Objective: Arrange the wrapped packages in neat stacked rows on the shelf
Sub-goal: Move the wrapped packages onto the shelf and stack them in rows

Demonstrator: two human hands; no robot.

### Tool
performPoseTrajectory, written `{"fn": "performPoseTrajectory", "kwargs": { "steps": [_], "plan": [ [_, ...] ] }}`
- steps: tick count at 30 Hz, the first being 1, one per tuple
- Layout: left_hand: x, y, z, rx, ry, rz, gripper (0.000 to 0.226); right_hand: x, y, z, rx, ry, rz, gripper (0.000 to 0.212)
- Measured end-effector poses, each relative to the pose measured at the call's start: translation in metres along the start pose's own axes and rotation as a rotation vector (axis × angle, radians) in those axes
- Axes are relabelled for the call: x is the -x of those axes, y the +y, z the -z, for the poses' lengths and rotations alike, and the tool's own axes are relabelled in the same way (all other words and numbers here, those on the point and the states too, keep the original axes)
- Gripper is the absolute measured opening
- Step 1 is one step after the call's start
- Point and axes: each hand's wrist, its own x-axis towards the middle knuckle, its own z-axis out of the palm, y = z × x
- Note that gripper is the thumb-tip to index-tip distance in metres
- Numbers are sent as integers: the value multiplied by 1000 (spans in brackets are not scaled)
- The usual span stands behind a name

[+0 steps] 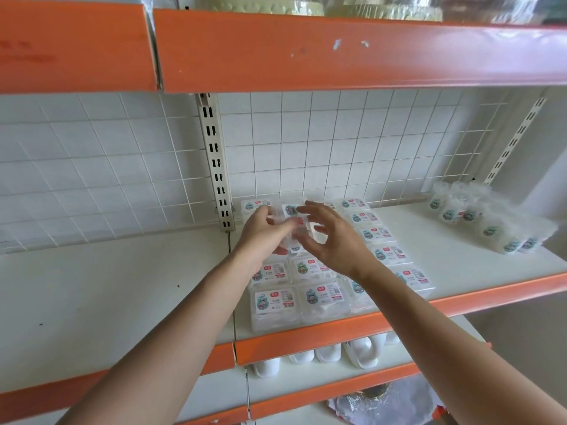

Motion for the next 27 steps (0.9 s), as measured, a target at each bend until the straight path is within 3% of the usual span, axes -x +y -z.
{"fn": "performPoseTrajectory", "kwargs": {
  "steps": [3,8,12,16,27],
  "plan": [
    [-1,-1,-3,70,-9,32,53,0,0,1,138,-11,-50,55],
    [7,-2,-4,-43,-27,-16,39,-5,5,8,242,-91,-129,53],
    [12,-16,10,-633,59,-310,39,-5,19,22,406,-271,-127,49],
    [13,-37,13,-918,1,-312,42,-3,29,21,470,-439,-68,49],
    [22,-48,11,-974,-23,-289,50,-12,40,10,482,-459,-17,37]
  ]
}}
